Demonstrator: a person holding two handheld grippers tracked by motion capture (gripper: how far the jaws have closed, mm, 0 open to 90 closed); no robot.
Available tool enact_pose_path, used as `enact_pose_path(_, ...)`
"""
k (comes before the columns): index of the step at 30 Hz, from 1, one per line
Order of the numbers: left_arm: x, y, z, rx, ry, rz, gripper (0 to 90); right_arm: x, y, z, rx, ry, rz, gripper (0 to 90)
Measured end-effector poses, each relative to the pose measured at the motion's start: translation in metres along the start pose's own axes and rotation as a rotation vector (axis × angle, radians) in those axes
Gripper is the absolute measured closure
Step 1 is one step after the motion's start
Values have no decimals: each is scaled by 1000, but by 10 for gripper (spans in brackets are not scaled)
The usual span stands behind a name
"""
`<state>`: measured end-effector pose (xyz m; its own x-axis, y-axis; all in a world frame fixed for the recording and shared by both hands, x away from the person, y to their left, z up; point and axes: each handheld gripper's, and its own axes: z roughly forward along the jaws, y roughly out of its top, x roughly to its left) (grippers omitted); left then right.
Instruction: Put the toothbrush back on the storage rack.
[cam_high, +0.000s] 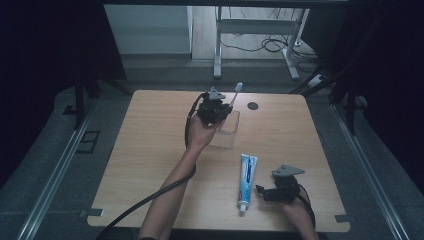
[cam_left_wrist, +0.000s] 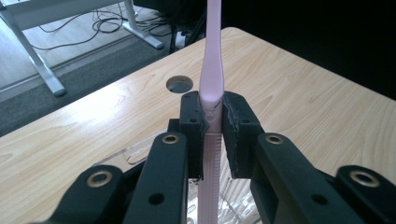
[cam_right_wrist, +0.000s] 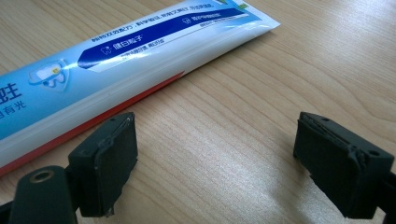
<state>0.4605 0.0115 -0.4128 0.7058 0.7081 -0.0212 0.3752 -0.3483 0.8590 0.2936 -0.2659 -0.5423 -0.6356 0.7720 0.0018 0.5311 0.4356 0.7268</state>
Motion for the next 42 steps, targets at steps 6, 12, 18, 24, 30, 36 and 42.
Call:
enact_pose_path(6, -3, -6, 10, 16, 3, 3, 788, 0, 0, 0, 0, 0, 0, 133)
enact_pose_path(12, -6, -15, 19, 38, 5, -10, 788, 0, 0, 0, 0, 1, 0, 134)
enact_pose_path(18, -9, -23, 26, 50, 14, -18, 788, 0, 0, 0, 1, 1, 0, 134)
enact_pose_path(24, -12, -28, 30, 59, 19, -10, 788, 0, 0, 0, 0, 1, -1, 133)
enact_pose_path(30, -12, -31, 31, 65, 18, -7, 788, 0, 0, 0, 1, 2, 1, 133)
enact_pose_path(36, -14, -34, 33, 74, 21, -1, 788, 0, 0, 0, 1, 2, 1, 133)
enact_pose_path(42, -16, -36, 36, 90, 20, 6, 787, 0, 0, 0, 1, 2, 1, 134)
